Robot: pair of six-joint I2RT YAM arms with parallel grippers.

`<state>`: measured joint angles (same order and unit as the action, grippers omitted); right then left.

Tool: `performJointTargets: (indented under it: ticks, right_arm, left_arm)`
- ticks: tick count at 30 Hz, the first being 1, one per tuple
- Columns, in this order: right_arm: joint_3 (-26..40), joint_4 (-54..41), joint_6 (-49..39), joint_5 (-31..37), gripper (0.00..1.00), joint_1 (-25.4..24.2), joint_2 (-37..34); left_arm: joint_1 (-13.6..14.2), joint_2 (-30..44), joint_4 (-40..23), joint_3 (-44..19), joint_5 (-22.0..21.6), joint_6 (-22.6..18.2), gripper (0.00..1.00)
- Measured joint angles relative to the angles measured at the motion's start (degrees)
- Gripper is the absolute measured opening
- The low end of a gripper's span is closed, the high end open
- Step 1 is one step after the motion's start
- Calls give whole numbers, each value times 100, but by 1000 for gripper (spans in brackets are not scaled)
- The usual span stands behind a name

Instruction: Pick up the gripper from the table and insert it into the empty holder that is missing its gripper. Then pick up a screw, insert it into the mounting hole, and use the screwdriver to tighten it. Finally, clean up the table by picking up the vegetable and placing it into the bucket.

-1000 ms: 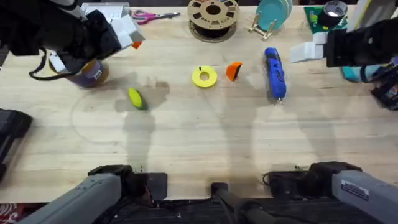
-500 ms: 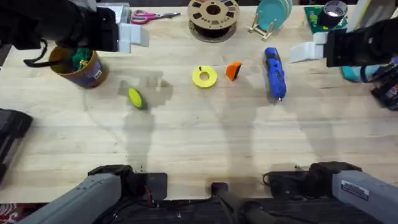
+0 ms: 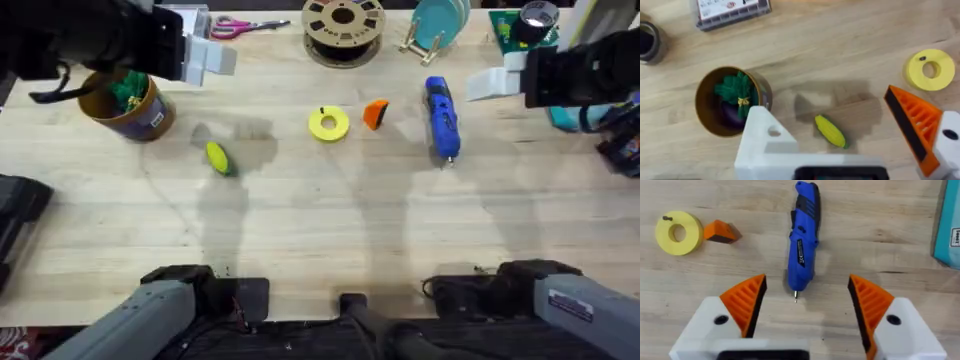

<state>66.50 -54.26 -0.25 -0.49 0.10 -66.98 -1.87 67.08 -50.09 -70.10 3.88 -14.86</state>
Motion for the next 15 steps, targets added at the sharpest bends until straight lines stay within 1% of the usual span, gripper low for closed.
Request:
performJointTargets:
  ticks: [4,8,15]
  right_arm:
    - [0,0,0,0,998,0,0]
    - [0,-2,0,0,998,0,-2]
    - [0,0,0,0,998,0,0]
  left_arm:
    - [0,-435,259,216,115,-25,985]
    - [0,-954,708,676,302,-30,985]
    - [0,-1812,1785,1658,882,-52,985]
